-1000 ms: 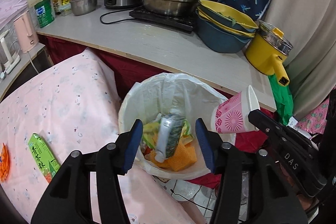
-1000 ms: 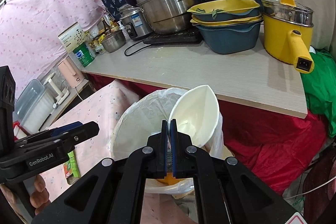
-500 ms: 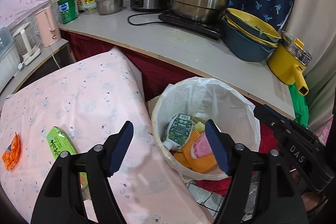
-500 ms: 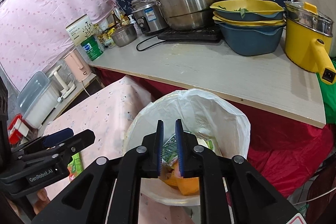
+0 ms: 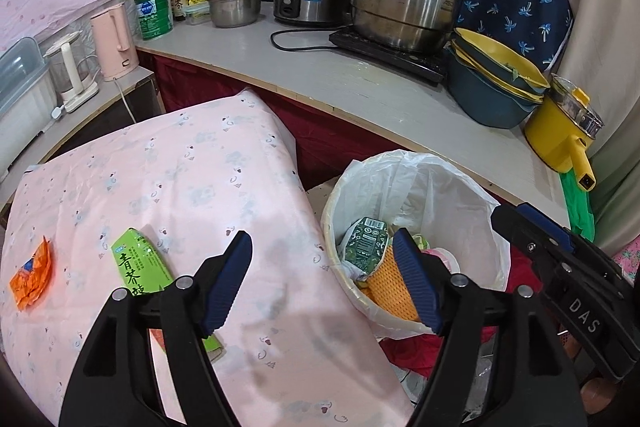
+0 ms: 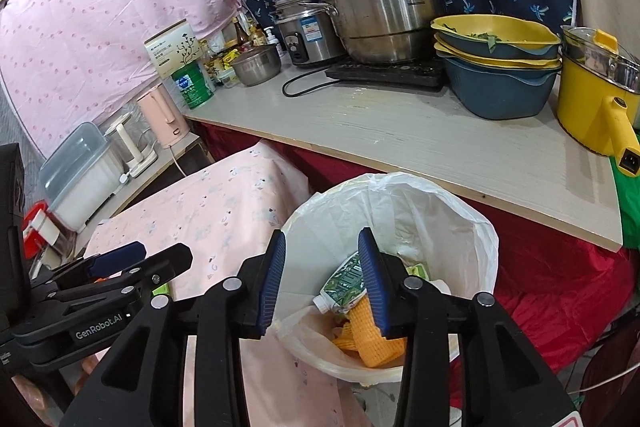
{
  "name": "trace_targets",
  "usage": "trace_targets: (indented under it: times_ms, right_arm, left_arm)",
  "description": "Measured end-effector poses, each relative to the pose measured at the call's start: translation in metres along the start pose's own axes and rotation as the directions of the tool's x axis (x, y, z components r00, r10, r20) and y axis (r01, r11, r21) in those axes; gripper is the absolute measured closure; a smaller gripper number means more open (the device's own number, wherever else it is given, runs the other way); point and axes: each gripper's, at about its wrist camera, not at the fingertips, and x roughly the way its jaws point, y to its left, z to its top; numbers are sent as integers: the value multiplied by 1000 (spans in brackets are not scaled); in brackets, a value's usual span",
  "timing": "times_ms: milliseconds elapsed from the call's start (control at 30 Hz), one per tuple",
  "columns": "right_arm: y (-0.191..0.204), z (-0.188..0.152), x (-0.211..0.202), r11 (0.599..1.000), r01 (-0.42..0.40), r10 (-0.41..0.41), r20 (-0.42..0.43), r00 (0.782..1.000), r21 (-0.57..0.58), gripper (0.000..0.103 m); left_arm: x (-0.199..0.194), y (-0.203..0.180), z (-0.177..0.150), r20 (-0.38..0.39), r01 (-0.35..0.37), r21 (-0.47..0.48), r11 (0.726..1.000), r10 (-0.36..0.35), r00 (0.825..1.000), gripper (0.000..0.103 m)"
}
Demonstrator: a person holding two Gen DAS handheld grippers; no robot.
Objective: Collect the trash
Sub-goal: 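Move both open tools back over the orange wrapper and green carton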
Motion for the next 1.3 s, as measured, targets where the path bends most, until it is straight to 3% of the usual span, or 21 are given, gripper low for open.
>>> trace_targets:
  times_ms: [567, 1300]
  right_arm:
    - [57, -9, -6, 995, -42, 41, -11, 999, -87, 52]
    - [168, -42, 3, 962, -140, 126, -72, 989, -235, 40]
  left_arm:
    - [-29, 46, -14, 35, -54, -58, 997, 56, 998, 32]
    - [-72, 160, -54, 39, -209, -195, 958, 220, 975, 32]
